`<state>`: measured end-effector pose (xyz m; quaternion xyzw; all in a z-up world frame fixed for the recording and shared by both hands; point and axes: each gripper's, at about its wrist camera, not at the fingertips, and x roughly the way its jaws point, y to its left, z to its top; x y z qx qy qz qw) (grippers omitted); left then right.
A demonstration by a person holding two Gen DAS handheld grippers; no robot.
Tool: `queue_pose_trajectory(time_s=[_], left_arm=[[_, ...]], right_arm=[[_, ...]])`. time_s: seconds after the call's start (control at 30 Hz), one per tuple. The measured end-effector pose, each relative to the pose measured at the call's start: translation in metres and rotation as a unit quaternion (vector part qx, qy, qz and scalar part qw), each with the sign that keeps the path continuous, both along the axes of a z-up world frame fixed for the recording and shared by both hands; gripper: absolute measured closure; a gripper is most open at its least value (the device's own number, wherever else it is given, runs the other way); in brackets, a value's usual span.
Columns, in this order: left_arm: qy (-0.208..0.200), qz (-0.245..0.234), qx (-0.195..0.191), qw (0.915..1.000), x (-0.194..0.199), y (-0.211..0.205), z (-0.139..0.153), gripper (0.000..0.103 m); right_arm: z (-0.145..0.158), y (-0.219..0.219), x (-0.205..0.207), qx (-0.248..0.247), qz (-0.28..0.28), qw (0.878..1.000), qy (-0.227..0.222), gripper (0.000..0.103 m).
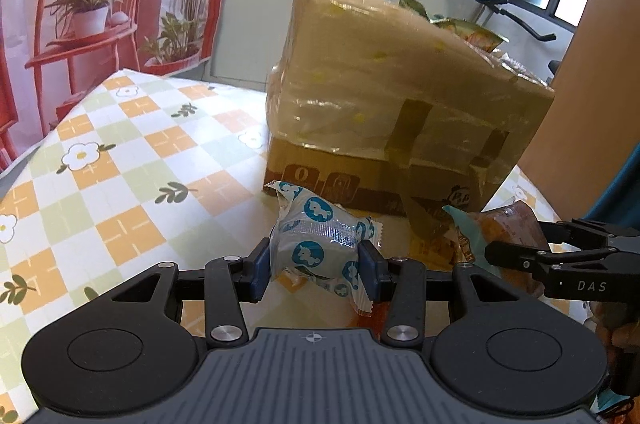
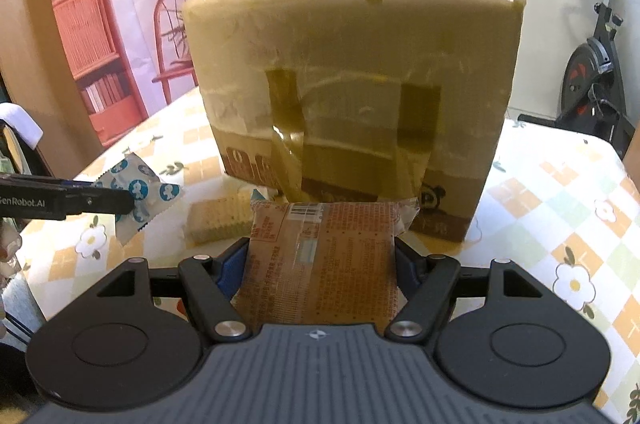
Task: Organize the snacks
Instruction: 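Lift both packets and carry them over the box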
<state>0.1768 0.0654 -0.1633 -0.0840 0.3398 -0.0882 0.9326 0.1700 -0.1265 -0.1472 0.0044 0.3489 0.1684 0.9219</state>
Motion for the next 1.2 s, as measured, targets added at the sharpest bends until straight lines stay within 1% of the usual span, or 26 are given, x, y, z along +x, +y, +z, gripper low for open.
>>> queue_pose_trajectory(time_s=[0.17, 0.3, 0.57, 0.73, 0.8, 0.9, 1.07, 1.2], left_arm=[[-0.018, -0.010, -0.002, 0.9998, 0.002, -0.002, 0.014, 0.056], [-0.048, -0.021, -0.004, 0.9986, 0.008, -0.002, 0.037, 0.056], [-0.116, -0.035, 0.001, 0.9926, 0.032, -0.013, 0.091, 0.055], [-0.147, -0.039, -0.002, 0.9883, 0.060, -0.021, 0.113, 0.055], [-0.154, -0.038, -0.003, 0.9874, 0.073, -0.025, 0.118, 0.055], [-0.154, -0.041, -0.012, 0.9871, 0.094, -0.029, 0.119, 0.055], [-0.148, -0.045, -0.006, 0.9880, 0.119, -0.037, 0.115, 0.055], [-0.143, -0.049, 0.004, 0.9886, 0.136, -0.042, 0.111, 0.055]], right_arm=[[0.012, -0.002, -0.001, 0.004, 0.001, 1.000, -0.017, 0.030], [0.030, -0.007, 0.000, 0.013, 0.000, 0.999, -0.036, 0.030], [0.086, -0.015, 0.007, 0.030, -0.001, 0.993, -0.110, 0.030], [0.115, -0.021, 0.025, 0.025, -0.005, 0.988, -0.153, 0.030], [0.123, -0.023, 0.038, 0.026, -0.011, 0.986, -0.166, 0.030], [0.128, -0.024, 0.056, 0.024, -0.015, 0.982, -0.186, 0.030], [0.125, -0.017, 0.086, 0.009, -0.006, 0.978, -0.207, 0.030], [0.116, -0.013, 0.111, -0.001, -0.009, 0.978, -0.207, 0.030]])
